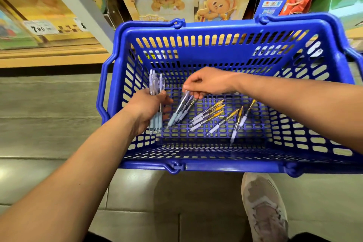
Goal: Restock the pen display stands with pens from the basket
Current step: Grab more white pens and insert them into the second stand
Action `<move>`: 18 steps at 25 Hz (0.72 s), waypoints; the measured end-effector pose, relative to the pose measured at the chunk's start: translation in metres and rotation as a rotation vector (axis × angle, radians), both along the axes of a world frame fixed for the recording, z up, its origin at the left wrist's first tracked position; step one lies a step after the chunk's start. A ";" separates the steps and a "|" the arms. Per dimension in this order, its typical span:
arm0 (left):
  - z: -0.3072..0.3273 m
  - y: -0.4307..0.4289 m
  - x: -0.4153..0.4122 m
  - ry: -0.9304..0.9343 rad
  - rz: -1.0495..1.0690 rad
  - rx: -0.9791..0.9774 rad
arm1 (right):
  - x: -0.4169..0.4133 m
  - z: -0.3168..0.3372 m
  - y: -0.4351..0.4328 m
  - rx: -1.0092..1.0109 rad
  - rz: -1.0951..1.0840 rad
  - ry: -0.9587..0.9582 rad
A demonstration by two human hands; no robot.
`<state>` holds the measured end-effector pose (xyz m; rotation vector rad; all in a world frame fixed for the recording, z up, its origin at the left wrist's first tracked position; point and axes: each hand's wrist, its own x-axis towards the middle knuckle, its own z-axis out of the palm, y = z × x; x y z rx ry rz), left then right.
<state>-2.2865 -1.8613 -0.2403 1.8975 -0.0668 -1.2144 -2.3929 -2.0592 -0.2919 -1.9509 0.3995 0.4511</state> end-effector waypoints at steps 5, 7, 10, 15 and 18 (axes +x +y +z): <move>0.002 0.000 -0.003 0.152 -0.036 -0.018 | 0.024 0.009 0.024 0.094 -0.112 -0.046; 0.006 0.001 -0.005 0.230 -0.018 -0.062 | 0.030 0.006 0.031 0.136 -0.185 -0.039; 0.007 0.005 -0.002 0.221 -0.024 -0.084 | 0.034 0.004 0.035 0.382 -0.265 -0.017; 0.015 0.006 0.002 0.227 -0.042 -0.099 | 0.025 -0.016 0.017 0.043 -0.185 0.126; 0.020 0.006 0.003 0.185 -0.055 -0.104 | 0.020 -0.046 0.012 -0.427 -0.072 0.258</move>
